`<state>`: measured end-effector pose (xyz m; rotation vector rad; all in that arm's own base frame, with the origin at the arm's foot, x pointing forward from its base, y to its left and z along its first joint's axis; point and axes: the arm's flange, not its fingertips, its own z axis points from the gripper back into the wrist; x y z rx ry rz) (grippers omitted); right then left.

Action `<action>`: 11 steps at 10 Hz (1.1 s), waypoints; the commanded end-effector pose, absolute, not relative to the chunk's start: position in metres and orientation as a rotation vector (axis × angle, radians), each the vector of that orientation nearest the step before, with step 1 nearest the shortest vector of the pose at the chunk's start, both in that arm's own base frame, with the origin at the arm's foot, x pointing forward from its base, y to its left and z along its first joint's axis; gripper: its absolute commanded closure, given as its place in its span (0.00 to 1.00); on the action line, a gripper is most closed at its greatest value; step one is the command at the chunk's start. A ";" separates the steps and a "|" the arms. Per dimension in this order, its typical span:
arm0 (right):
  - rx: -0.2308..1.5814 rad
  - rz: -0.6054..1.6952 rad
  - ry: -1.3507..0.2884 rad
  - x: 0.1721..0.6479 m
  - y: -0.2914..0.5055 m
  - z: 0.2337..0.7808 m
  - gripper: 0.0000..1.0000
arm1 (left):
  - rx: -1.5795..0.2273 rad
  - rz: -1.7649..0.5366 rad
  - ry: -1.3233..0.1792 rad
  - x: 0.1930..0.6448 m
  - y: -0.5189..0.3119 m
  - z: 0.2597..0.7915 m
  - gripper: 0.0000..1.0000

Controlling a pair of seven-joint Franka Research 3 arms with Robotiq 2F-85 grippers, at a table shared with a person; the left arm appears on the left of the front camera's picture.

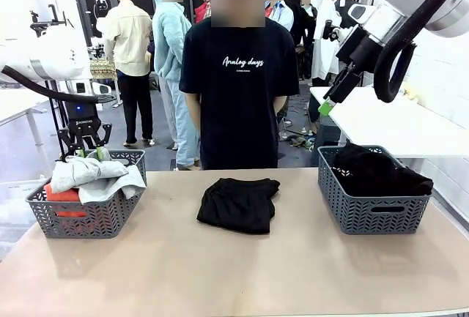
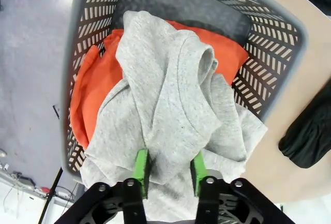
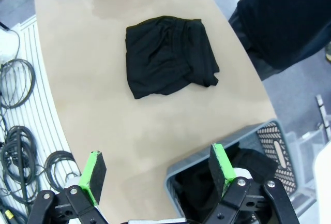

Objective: Sort the tops and bottoms.
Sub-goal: Sort the clothes according to human instructions.

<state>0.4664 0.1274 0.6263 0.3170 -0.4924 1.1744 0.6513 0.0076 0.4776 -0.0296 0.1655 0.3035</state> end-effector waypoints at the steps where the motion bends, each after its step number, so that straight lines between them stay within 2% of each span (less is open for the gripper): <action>1: 0.312 1.174 -0.487 0.466 0.127 0.626 0.00 | -0.033 0.289 0.135 0.643 0.010 0.482 0.00; 3: 0.312 1.174 -0.487 0.466 0.127 0.626 0.00 | 0.005 0.245 0.153 0.645 0.011 0.490 0.00; 7: 0.312 1.174 -0.487 0.466 0.127 0.626 0.00 | -0.039 0.212 0.135 0.642 0.015 0.506 0.00; 11: 0.312 1.174 -0.487 0.466 0.127 0.626 0.00 | -0.022 0.233 0.133 0.646 0.011 0.501 0.00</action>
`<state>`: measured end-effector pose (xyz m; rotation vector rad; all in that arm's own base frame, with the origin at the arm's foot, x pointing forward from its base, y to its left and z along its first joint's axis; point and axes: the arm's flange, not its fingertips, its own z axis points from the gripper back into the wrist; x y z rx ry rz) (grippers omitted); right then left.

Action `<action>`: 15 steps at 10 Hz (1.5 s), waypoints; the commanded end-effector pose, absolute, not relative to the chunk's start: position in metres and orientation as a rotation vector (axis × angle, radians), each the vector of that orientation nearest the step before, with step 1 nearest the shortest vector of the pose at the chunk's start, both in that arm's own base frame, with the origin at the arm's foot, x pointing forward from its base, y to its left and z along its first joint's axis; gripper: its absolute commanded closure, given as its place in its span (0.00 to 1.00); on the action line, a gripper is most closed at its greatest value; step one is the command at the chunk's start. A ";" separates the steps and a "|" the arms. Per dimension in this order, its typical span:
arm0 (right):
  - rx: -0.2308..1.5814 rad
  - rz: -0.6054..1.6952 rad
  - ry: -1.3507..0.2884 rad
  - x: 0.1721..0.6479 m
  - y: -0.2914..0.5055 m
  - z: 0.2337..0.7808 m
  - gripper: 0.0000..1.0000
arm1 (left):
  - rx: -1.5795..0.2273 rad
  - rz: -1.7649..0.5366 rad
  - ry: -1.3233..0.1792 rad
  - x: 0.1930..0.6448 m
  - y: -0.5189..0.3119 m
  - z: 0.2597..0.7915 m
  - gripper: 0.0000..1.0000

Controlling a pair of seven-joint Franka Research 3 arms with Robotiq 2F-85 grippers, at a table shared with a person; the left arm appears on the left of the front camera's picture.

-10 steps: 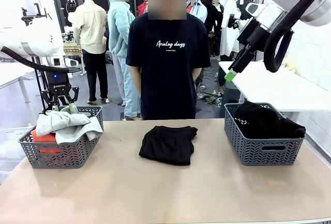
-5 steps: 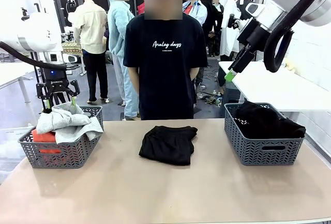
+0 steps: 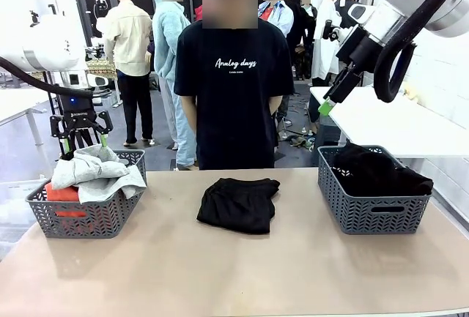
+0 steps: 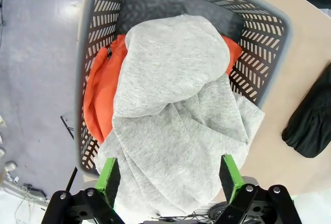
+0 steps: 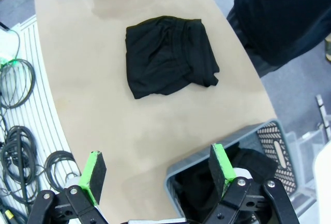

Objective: Sort the tops and bottoms.
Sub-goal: Sort the clothes according to human instructions, then lift clothes from the center of the table with your right hand.

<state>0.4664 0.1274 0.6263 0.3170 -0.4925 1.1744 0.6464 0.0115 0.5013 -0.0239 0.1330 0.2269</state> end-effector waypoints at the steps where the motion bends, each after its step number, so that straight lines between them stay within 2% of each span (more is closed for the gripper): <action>1: 0.312 1.174 -0.487 0.466 0.127 0.626 0.00 | -0.022 0.233 0.133 0.646 0.011 0.501 0.00; 15: 0.312 1.174 -0.487 0.466 0.127 0.626 0.00 | -0.022 0.233 0.133 0.646 0.011 0.501 0.00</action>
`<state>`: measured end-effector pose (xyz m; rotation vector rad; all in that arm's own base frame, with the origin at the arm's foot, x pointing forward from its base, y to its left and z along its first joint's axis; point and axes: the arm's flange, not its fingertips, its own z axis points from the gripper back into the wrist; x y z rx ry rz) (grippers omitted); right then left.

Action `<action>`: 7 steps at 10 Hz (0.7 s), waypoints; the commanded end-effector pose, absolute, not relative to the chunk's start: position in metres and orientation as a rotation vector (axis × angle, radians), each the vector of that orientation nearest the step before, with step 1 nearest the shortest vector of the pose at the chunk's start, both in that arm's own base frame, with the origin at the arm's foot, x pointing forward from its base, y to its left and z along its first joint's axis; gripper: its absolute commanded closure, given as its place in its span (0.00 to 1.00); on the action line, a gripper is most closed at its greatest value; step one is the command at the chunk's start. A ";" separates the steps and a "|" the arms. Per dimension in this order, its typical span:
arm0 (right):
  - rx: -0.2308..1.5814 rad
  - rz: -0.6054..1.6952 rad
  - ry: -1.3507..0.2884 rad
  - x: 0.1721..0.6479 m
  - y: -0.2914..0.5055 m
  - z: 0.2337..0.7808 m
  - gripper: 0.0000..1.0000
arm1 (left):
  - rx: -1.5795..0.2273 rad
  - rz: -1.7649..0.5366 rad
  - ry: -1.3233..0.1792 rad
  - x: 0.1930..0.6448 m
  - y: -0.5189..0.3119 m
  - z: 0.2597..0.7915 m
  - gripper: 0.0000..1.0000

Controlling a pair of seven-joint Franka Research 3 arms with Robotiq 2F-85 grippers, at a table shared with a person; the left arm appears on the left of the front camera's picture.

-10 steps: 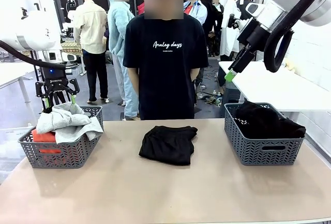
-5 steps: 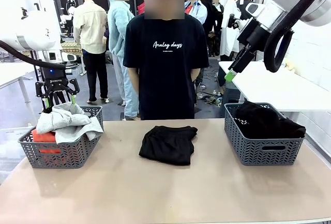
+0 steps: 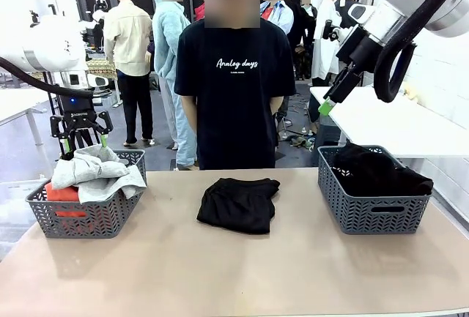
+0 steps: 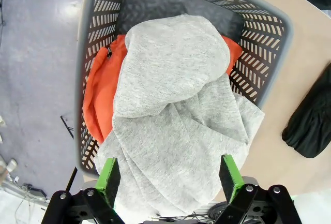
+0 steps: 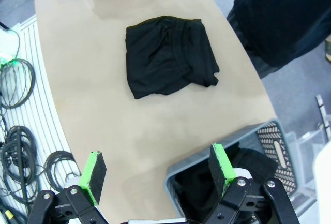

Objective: Sort the tops and bottoms.
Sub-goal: Lift clothes from the center of the table with your right hand.

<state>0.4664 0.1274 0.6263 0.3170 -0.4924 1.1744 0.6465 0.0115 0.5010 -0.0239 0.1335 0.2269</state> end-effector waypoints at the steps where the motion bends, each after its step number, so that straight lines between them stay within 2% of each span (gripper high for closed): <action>1: 0.312 1.174 -0.487 0.466 0.127 0.626 0.00 | -0.022 0.233 0.133 0.646 0.011 0.501 0.00; 7: 0.312 1.174 -0.487 0.466 0.127 0.626 0.00 | -0.022 0.233 0.133 0.646 0.011 0.501 0.00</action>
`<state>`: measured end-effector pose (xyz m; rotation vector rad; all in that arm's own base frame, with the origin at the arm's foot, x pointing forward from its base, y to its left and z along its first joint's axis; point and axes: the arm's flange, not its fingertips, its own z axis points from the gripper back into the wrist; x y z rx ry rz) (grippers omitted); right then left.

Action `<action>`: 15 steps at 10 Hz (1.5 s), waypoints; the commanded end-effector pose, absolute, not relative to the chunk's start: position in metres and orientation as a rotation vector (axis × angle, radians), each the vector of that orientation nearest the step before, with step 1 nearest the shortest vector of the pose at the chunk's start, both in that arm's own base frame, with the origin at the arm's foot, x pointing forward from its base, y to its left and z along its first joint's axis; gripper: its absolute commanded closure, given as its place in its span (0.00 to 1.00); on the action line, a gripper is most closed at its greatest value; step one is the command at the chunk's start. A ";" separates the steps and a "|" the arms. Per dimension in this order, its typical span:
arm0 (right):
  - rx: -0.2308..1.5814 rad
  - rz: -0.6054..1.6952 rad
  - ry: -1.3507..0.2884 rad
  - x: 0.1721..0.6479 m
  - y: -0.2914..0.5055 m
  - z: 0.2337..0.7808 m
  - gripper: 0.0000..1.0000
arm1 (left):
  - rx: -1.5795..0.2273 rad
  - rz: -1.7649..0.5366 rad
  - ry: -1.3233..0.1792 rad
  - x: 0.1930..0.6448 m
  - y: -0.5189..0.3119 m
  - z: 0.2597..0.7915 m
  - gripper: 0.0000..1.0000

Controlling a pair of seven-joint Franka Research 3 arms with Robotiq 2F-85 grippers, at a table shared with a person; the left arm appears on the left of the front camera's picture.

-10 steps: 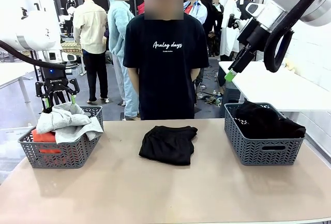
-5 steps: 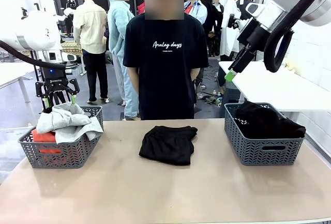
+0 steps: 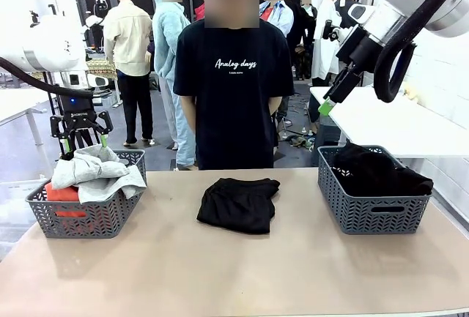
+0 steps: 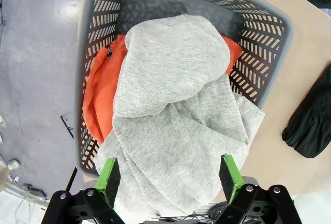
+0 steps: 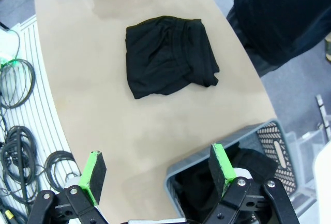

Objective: Sort the tops and bottoms.
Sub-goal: Lift clothes from the center of the table with your right hand.

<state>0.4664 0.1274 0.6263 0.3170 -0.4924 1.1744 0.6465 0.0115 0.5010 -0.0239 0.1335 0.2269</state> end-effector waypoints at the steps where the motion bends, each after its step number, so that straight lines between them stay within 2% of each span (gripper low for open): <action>1: 0.312 1.174 -0.487 0.466 0.127 0.626 0.00 | -0.024 0.227 0.133 0.646 0.011 0.501 0.00; 4: 0.312 1.174 -0.487 0.466 0.127 0.626 0.00 | -0.039 0.169 0.074 0.612 -0.001 0.535 0.00; 8: 0.312 1.174 -0.487 0.466 0.127 0.626 0.00 | -0.067 -0.089 -0.034 0.558 -0.064 0.562 0.00; 9: 0.312 1.174 -0.487 0.466 0.127 0.626 0.00 | -0.054 0.042 0.043 0.590 -0.045 0.571 0.00; 11: 0.312 1.174 -0.487 0.466 0.127 0.626 0.00 | -0.054 0.042 0.043 0.590 -0.045 0.571 0.00; 12: 0.312 1.174 -0.487 0.466 0.127 0.626 0.00 | -0.054 -0.011 0.022 0.576 -0.061 0.574 0.00; 13: 0.312 1.174 -0.487 0.466 0.127 0.626 0.00 | -0.016 -0.148 0.024 0.570 -0.080 0.556 0.00; 15: 0.312 1.174 -0.487 0.466 0.127 0.626 0.00 | -0.018 -0.461 -0.110 0.533 -0.107 0.550 0.00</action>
